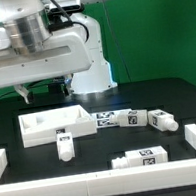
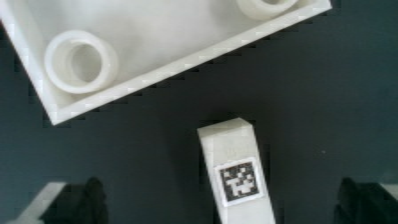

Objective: Assemble one leg

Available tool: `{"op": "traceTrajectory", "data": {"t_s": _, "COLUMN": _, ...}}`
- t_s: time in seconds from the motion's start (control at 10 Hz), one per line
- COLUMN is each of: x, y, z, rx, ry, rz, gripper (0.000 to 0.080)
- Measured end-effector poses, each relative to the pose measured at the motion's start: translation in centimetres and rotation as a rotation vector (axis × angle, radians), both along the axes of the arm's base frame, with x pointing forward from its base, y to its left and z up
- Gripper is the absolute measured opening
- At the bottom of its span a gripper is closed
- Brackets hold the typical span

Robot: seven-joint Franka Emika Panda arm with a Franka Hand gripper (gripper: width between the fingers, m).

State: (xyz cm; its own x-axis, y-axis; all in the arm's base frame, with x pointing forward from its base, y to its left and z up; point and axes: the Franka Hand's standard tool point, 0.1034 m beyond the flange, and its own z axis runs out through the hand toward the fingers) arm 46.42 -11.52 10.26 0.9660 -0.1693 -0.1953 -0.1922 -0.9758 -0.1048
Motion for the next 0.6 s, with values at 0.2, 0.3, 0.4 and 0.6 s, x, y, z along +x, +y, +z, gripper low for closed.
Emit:
{"op": "traceTrajectory", "data": {"t_s": 0.2, "x": 2.5, "y": 2.6, "z": 0.7, "rx": -0.022, "ry": 0.026, "rz": -0.137, "gripper": 0.0648}}
{"op": "traceTrajectory", "data": {"t_s": 0.3, "x": 4.8, "y": 4.1, "z": 0.6, "rx": -0.042, "ry": 0.028, "rz": -0.215, "gripper": 0.0648}}
{"op": "traceTrajectory", "data": {"t_s": 0.4, "x": 7.5, "y": 5.7, "z": 0.1, "rx": -0.071, "ry": 0.036, "rz": -0.346, "gripper": 0.0648}}
{"op": "traceTrajectory", "data": {"t_s": 0.6, "x": 13.0, "y": 8.0, "z": 0.4, "rx": -0.115, "ry": 0.016, "rz": -0.596, "gripper": 0.0648}}
